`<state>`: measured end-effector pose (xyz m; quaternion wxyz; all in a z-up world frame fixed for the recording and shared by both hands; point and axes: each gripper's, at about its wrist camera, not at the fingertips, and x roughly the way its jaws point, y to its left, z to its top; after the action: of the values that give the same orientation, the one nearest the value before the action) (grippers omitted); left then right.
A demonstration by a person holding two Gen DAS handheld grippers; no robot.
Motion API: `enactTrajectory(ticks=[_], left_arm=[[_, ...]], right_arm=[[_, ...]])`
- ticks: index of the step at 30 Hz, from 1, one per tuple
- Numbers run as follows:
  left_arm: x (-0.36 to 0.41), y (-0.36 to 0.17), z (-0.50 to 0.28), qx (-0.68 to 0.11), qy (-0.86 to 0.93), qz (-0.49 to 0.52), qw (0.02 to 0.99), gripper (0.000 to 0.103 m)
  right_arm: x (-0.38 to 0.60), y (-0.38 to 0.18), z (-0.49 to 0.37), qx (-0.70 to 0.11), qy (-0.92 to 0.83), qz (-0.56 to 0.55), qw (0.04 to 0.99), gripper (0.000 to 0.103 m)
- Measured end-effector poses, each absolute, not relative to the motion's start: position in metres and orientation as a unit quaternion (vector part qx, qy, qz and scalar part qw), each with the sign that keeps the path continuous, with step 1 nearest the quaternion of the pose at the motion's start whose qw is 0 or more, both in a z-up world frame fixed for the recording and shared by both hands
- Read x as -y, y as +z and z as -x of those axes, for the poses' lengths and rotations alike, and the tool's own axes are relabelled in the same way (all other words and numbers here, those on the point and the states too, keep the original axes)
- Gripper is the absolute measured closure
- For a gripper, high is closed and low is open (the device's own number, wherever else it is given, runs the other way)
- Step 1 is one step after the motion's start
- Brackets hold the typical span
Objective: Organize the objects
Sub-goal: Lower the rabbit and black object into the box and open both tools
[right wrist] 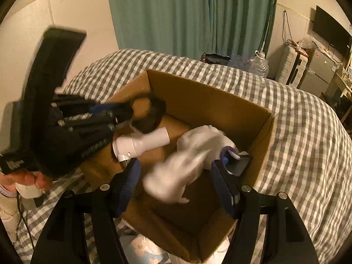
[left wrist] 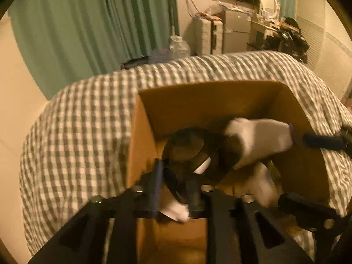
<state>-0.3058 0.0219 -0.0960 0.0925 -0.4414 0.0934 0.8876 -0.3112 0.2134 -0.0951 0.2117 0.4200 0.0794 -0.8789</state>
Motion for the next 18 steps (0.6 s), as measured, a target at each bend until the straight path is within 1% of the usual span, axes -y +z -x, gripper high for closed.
enactTrajectory(ticks=[1, 2, 4, 6, 11, 16, 18], left_arm=[[-0.023, -0.096, 0.302, -0.092, 0.886, 0.444, 0.097, 0.05], [-0.025, -0.094, 0.297, -0.09, 0.885, 0.444, 0.104, 0.044], [-0.027, -0.089, 0.286, -0.084, 0.885, 0.442, 0.118, 0.022], [-0.029, -0.082, 0.274, -0.089, 0.89, 0.432, 0.112, 0.016], [-0.028, -0.054, 0.247, -0.084, 0.899, 0.416, 0.107, 0.014], [-0.02, -0.017, 0.219, -0.069, 0.916, 0.388, 0.081, 0.006], [-0.018, -0.002, 0.209, -0.068, 0.92, 0.379, 0.077, 0.005]], right_arm=[[-0.217, -0.091, 0.307, -0.075, -0.882, -0.416, 0.21, 0.022], [-0.221, -0.086, 0.304, -0.068, -0.884, -0.412, 0.208, 0.021], [-0.231, -0.073, 0.301, -0.063, -0.889, -0.405, 0.202, 0.021], [-0.238, -0.061, 0.294, -0.064, -0.895, -0.396, 0.194, 0.019], [-0.253, -0.033, 0.269, -0.06, -0.905, -0.381, 0.178, 0.018], [-0.259, -0.004, 0.24, -0.074, -0.914, -0.361, 0.17, 0.018], [-0.26, 0.008, 0.23, -0.077, -0.915, -0.355, 0.176, 0.018]])
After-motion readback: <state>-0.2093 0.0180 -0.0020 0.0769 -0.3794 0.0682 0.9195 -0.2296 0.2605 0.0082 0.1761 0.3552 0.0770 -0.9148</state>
